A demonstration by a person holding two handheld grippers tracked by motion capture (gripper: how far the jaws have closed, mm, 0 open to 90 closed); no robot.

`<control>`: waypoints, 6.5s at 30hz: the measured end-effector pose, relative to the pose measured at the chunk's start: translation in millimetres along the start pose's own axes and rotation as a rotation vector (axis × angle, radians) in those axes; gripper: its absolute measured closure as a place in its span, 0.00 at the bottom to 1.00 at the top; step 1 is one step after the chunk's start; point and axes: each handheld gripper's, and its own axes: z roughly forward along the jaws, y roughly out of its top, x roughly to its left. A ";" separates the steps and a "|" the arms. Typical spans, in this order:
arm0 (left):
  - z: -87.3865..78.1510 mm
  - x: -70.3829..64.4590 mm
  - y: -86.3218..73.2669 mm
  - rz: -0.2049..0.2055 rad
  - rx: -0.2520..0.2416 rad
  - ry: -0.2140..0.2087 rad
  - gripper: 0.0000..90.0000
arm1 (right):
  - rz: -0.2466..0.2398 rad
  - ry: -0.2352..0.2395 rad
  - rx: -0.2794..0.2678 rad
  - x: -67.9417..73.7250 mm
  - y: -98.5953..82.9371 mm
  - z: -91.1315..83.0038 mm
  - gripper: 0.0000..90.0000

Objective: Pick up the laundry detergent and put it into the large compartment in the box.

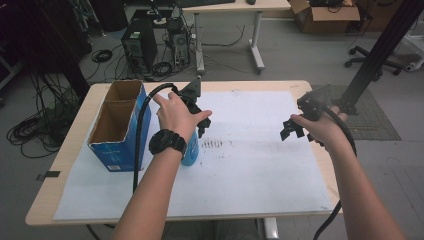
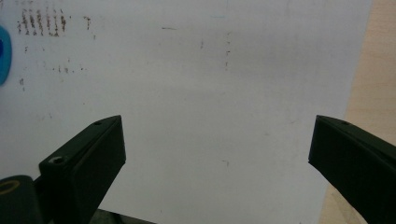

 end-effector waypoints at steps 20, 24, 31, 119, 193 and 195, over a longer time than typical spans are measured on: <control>11.2 -0.2 1.6 -0.007 0.006 0.000 0.06 | 0.001 0.002 0.002 -1.9 0.5 3.9 0.04; 11.4 0.1 1.5 -0.008 0.012 0.000 0.07 | 0.002 0.003 0.001 -1.8 0.5 4.1 0.04; 11.7 0.6 0.9 -0.010 0.019 -0.001 0.08 | 0.002 0.003 0.001 -1.9 0.2 4.8 0.04; 0.4 2.6 -0.8 -0.020 -0.011 -0.006 0.41 | 0.000 0.009 -0.004 0.5 -1.7 3.1 0.04; -197.1 70.7 -7.4 -0.052 -0.171 0.033 0.41 | -0.001 0.019 -0.020 5.8 9.8 -13.0 0.04; -200.8 77.1 -8.8 -0.057 -0.173 0.035 0.41 | -0.003 0.019 -0.019 6.1 10.3 -12.8 0.04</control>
